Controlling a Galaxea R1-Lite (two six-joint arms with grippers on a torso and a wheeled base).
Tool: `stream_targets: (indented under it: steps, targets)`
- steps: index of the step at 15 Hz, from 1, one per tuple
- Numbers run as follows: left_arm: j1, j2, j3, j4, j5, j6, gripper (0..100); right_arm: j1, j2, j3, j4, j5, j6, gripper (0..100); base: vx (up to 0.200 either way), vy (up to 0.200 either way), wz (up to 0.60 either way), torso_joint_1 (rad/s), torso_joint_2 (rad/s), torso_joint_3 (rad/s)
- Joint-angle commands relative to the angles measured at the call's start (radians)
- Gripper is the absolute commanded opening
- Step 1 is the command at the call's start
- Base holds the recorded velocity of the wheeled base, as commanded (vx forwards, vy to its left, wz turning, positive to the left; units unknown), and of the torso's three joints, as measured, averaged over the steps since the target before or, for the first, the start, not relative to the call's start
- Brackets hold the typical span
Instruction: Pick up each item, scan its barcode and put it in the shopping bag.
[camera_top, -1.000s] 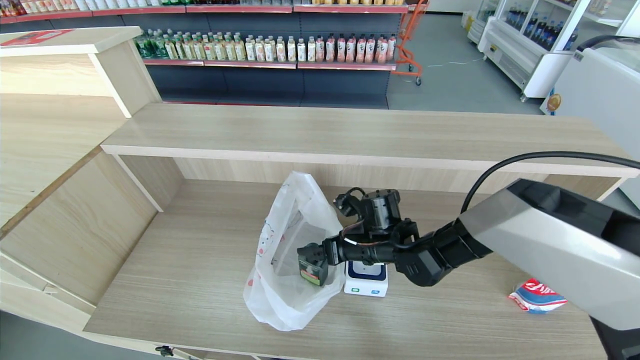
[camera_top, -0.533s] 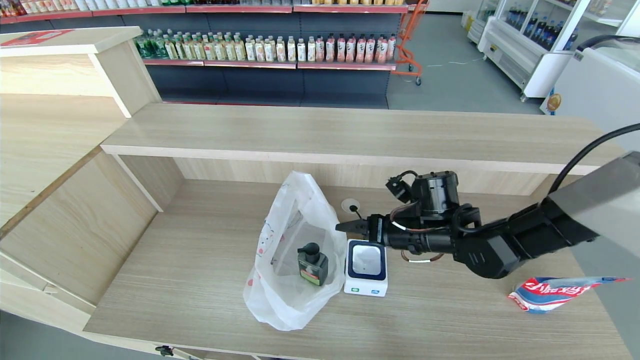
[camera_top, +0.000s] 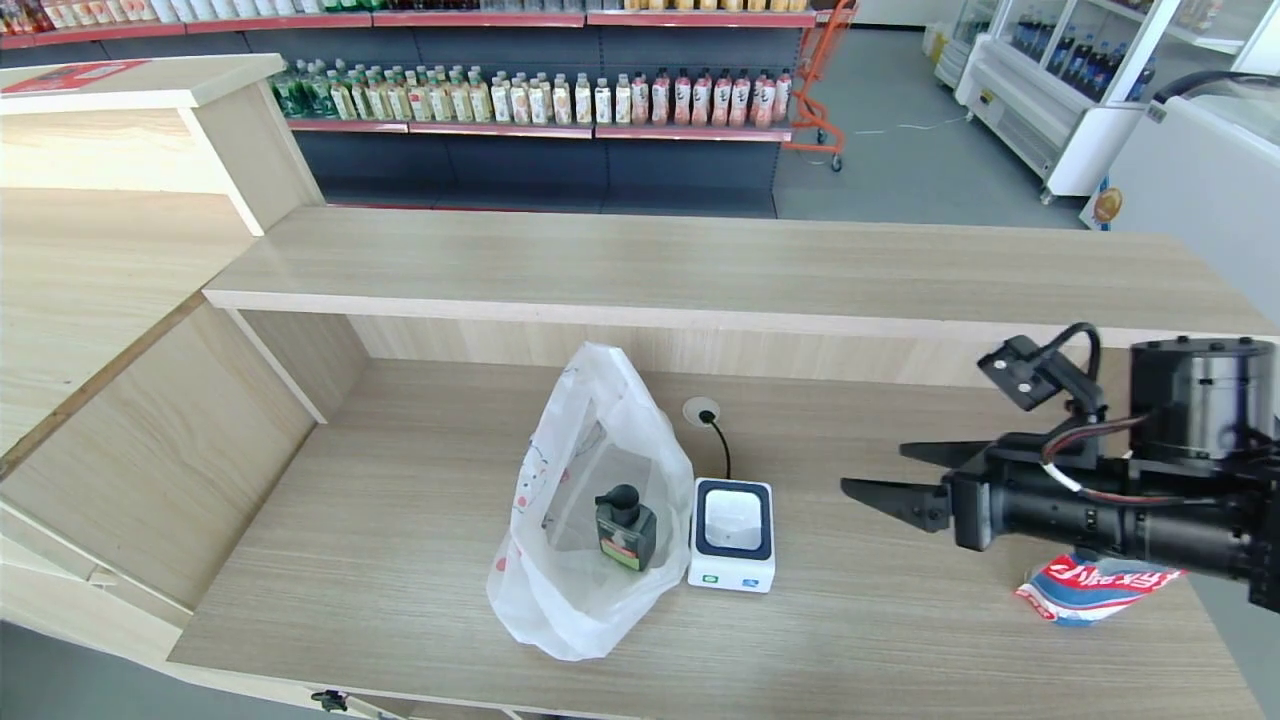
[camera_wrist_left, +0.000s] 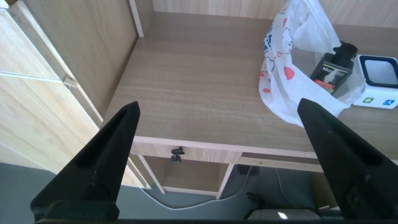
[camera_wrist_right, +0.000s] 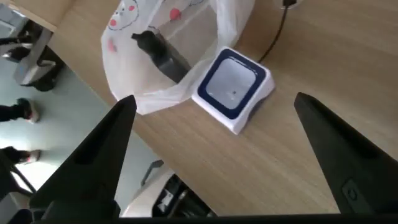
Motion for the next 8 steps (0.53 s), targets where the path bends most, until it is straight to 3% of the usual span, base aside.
stream_targets:
  steps: [1,2,5,6,8]
  targets:
    - [0.000,0.000,0.000,0.000,-0.001,-0.001,100,-0.229,-0.211,0.083,0.058,-0.057,-0.182,100,0.000,0.000,0.00,0.000,0.00,0.000]
    - [0.000,0.000,0.000,0.000,-0.001,-0.001,100,-0.250,-0.255,0.098,0.065,-0.115,-0.216,100,0.000,0.000,0.00,0.000,0.00,0.000]
    - [0.000,0.000,0.000,0.000,0.001,-0.001,100,-0.224,-0.323,0.140,-0.004,-0.144,-0.211,100,0.000,0.000,0.00,0.000,0.00,0.000]
    - [0.000,0.000,0.000,0.000,0.001,-0.001,100,-0.221,-0.331,0.134,-0.005,-0.207,-0.191,100,0.000,0.000,0.00,0.000,0.00,0.000]
    - [0.000,0.000,0.000,0.000,-0.001,-0.001,100,-0.209,-0.369,0.140,0.016,-0.437,-0.170,100,0.000,0.000,0.00,0.000,0.00,0.000]
